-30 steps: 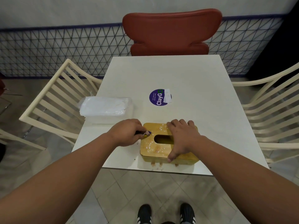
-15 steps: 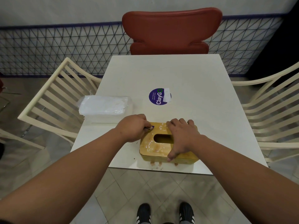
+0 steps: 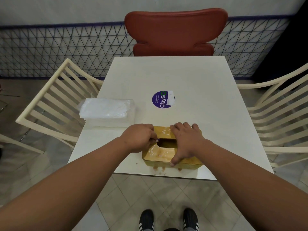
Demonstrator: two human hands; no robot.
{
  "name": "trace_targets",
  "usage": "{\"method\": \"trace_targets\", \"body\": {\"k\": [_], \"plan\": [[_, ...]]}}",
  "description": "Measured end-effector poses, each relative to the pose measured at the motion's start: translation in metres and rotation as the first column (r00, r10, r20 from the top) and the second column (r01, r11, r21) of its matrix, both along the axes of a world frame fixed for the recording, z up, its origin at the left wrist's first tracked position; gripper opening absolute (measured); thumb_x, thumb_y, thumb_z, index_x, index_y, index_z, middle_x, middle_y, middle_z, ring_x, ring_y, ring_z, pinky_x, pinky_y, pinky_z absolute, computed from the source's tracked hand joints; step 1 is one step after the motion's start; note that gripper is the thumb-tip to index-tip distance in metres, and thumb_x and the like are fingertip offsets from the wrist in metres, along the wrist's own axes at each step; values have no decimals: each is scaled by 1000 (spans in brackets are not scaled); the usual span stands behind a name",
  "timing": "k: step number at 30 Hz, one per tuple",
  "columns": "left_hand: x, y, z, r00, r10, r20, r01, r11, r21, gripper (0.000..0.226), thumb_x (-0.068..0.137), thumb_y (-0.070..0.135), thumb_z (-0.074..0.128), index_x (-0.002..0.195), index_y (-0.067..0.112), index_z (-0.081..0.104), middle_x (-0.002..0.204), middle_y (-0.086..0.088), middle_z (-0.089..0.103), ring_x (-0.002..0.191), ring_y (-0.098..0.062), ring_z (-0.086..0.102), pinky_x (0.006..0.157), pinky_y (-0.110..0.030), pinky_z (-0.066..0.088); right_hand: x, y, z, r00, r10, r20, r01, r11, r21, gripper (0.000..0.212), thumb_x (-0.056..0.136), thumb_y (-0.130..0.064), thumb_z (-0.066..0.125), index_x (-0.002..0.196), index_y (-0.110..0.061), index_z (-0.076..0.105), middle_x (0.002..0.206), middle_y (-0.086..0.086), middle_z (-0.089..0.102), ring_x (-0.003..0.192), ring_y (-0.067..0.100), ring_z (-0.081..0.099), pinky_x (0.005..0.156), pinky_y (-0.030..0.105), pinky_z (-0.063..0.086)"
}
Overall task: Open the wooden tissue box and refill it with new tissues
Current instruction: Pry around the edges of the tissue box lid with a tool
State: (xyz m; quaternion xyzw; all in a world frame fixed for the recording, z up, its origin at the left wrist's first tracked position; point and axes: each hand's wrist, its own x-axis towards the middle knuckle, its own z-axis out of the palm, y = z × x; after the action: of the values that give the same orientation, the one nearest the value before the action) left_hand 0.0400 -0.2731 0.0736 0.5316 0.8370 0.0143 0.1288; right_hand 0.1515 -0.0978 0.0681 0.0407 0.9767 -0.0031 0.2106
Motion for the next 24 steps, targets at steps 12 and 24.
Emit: {"method": "trace_targets", "body": {"k": [12,24], "plan": [[7,-3,1,999,33,15,-33,999,1,28,96,41,48,114,33,67,105,8,57,92,-16,55,69,-28,47,-1,0,-1,1000,-6,8,6,1000,4,136,42,-88,66,150,-23,14,150,2,26,135,27,27,110,49,24],[3,-19,-1,917,308,253,-344,932,116,24,89,40,62,106,27,73,102,7,55,92,-11,55,78,-31,50,0,-1,1,1000,-12,3,12,1000,-7,135,42,-87,67,149,-23,17,149,1,27,135,26,27,109,49,25]]}}
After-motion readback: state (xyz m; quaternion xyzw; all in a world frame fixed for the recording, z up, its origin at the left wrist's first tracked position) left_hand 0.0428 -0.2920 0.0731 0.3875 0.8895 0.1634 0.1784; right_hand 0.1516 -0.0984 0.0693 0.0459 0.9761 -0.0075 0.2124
